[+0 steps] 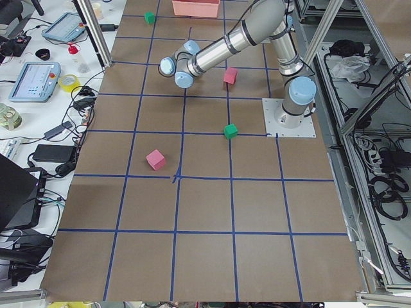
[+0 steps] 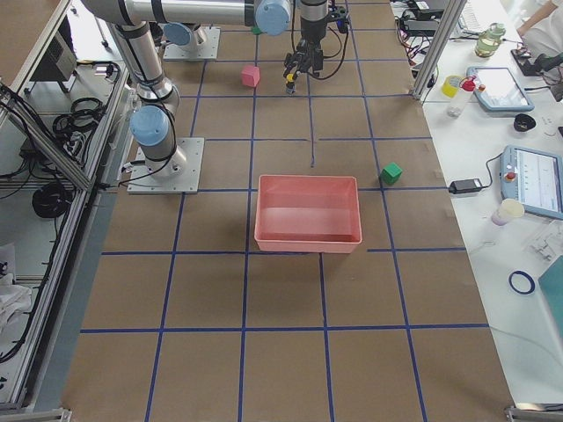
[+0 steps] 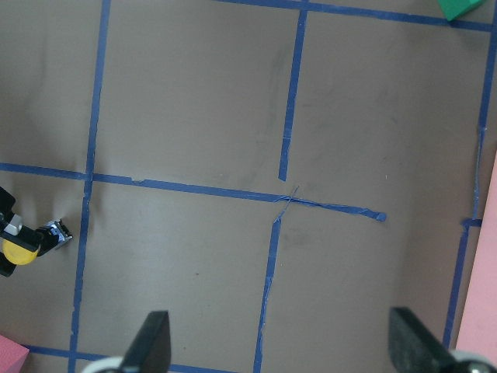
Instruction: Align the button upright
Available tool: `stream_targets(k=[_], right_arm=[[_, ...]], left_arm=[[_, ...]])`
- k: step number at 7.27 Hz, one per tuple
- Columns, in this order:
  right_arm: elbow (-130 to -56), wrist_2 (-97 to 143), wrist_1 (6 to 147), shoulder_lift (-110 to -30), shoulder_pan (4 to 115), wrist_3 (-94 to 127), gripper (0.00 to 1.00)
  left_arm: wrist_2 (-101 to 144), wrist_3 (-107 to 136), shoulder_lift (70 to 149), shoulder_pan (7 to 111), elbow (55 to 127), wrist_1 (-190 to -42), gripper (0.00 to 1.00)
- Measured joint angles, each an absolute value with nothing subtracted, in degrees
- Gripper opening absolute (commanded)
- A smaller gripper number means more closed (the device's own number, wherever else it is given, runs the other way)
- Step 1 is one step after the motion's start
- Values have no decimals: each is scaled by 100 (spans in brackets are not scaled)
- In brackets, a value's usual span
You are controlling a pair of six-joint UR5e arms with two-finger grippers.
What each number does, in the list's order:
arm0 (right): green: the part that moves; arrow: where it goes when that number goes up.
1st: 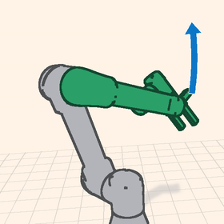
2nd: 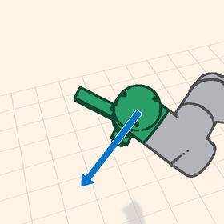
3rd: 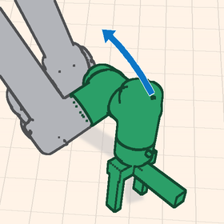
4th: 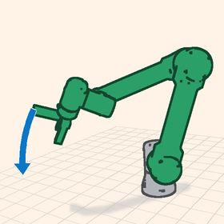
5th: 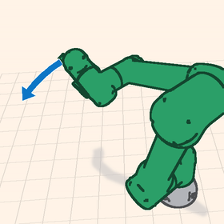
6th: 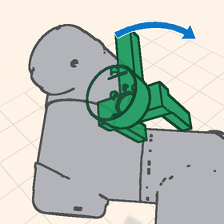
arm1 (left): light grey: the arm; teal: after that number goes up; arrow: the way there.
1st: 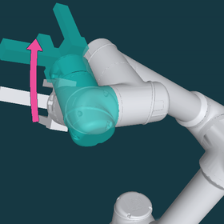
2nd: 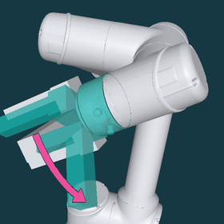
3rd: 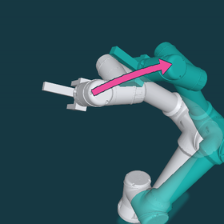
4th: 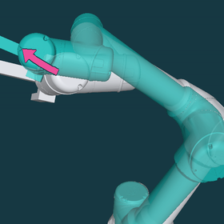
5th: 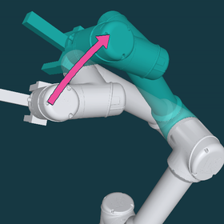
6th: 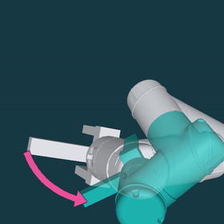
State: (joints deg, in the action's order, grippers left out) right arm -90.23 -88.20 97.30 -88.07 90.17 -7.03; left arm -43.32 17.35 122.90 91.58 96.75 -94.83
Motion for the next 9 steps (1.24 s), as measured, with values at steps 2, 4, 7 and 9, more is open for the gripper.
stream_targets(k=[2,4,7,9], right_arm=[[-9026,-8818,9730,-8807,9015,-703,100],[-9026,-8819,9730,-8807,9015,-703,100],[-9026,-8822,9729,-8807,9012,-711,100],[-9026,-8820,9730,-8807,9012,-733,100]], left_arm=[[-4399,2113,12065,9158,9636,-9479,93],[-5031,2463,11608,9166,9572,-9353,100],[-7061,2574,10959,9162,9326,-8700,100],[-8148,2389,10751,9028,9288,-8227,100]])
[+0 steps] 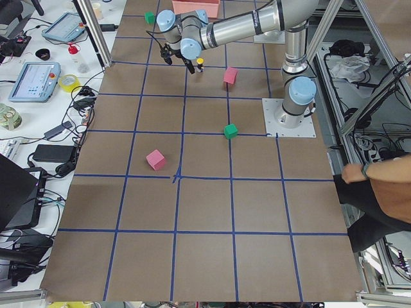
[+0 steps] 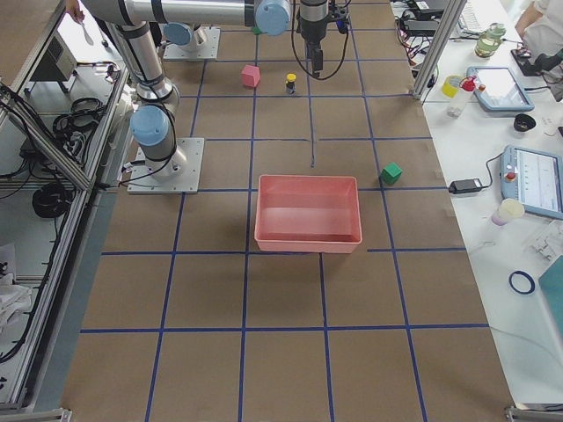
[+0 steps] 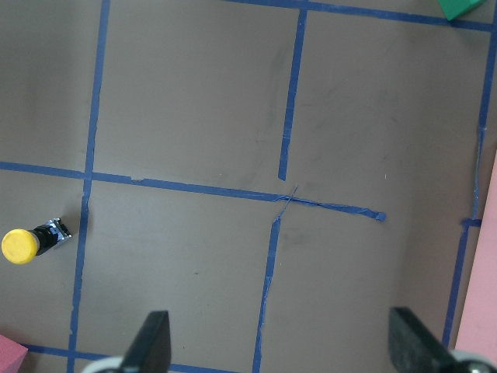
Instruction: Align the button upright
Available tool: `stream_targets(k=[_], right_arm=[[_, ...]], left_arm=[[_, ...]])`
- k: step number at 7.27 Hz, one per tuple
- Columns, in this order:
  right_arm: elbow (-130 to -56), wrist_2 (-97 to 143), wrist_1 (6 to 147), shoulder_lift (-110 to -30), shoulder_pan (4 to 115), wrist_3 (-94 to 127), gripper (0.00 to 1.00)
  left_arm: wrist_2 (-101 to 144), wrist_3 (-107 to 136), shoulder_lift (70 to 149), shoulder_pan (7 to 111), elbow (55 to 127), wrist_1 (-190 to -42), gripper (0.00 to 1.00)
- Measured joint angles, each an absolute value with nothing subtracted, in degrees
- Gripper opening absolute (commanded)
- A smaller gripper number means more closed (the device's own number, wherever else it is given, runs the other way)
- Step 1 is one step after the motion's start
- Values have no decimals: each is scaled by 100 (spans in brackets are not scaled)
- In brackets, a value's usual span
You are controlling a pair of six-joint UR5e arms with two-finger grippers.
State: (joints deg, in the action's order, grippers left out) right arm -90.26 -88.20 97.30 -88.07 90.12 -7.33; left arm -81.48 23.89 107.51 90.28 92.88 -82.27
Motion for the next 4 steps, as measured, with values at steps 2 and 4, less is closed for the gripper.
stream_targets(k=[2,4], right_arm=[[-9026,-8820,9730,-8807,9013,-742,100],[-9026,-8820,9730,-8807,9013,-742,100]], left_arm=[[-8427,2119,10471,8695,9283,-8104,100],[-8926,1300,10143,8554,9245,-8093,100]])
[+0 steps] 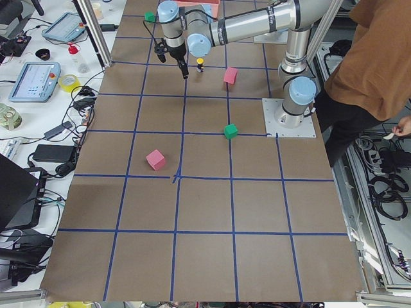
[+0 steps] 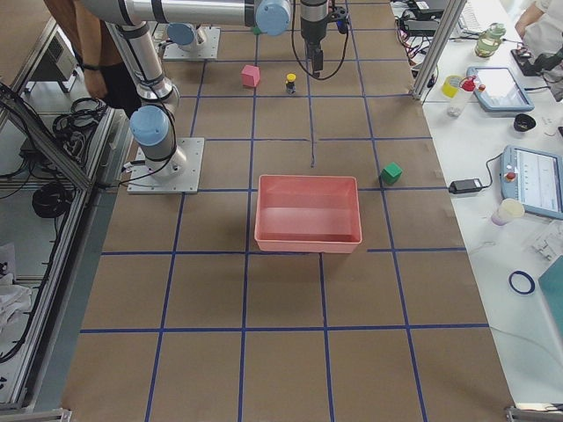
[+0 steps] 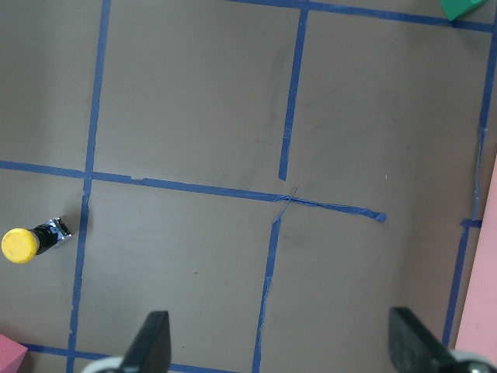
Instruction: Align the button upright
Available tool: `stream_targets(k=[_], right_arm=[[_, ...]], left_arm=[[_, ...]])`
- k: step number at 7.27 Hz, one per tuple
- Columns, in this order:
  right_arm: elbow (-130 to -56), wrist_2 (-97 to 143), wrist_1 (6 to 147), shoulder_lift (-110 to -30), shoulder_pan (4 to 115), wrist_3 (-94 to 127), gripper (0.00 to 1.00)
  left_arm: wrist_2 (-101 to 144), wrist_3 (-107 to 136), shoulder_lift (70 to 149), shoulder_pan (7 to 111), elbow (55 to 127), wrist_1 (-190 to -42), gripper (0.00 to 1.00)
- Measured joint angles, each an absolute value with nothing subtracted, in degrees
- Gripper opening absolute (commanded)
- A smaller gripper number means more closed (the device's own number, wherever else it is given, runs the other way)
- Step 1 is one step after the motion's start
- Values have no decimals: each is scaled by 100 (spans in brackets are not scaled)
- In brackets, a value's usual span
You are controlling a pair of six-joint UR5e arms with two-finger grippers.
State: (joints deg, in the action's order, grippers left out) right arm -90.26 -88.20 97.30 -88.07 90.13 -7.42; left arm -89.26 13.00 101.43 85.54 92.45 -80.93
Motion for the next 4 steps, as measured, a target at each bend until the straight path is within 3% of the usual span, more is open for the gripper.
stream_targets(k=[4], right_arm=[[-9023,-8830,9730,-8807,9010,-744,100]], left_arm=[[-9246,-240,9475,8357,9170,-8119,100]])
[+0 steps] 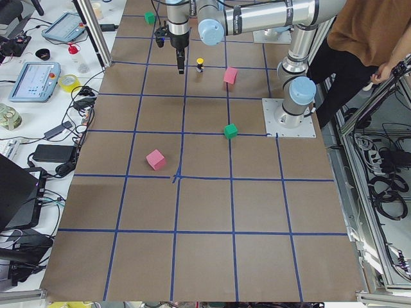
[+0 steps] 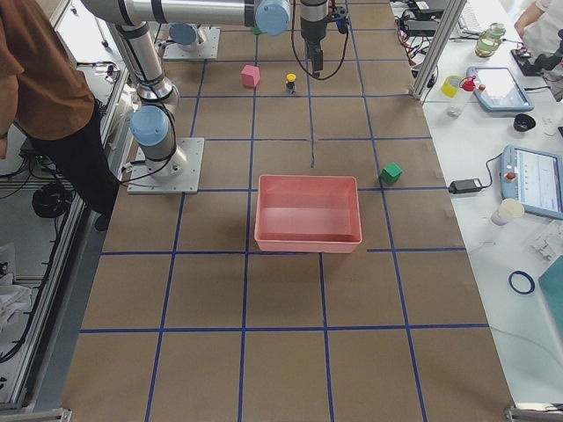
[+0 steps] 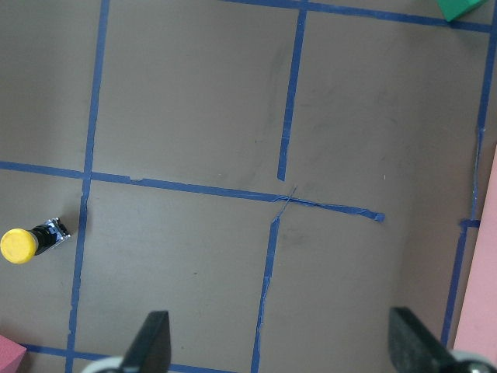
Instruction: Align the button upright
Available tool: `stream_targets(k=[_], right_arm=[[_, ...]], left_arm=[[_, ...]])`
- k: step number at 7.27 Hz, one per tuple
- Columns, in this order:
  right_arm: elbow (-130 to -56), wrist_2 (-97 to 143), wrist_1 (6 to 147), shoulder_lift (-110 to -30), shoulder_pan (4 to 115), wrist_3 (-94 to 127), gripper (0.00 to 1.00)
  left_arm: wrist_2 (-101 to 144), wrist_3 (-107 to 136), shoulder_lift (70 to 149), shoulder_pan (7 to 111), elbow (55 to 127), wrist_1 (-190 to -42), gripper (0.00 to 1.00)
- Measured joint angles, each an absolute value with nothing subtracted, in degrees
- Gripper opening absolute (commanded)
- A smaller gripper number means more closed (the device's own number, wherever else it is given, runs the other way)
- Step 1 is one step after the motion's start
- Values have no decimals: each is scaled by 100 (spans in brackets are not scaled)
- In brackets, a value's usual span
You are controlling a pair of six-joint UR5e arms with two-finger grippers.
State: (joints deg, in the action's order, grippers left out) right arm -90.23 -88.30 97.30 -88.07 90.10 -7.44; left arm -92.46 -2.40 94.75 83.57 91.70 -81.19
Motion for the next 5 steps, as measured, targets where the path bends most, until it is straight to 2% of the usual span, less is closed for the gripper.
stream_targets(k=[3,5], right_arm=[[-9026,-8827,9730,-8807,9014,-747,100],[-9026,-8828,9729,-8807,9012,-747,100]], left_arm=[[-8911,-313,8805,8372,9194,-8472,100],[-8794,-276,8681,8424,9240,-8555,100]])
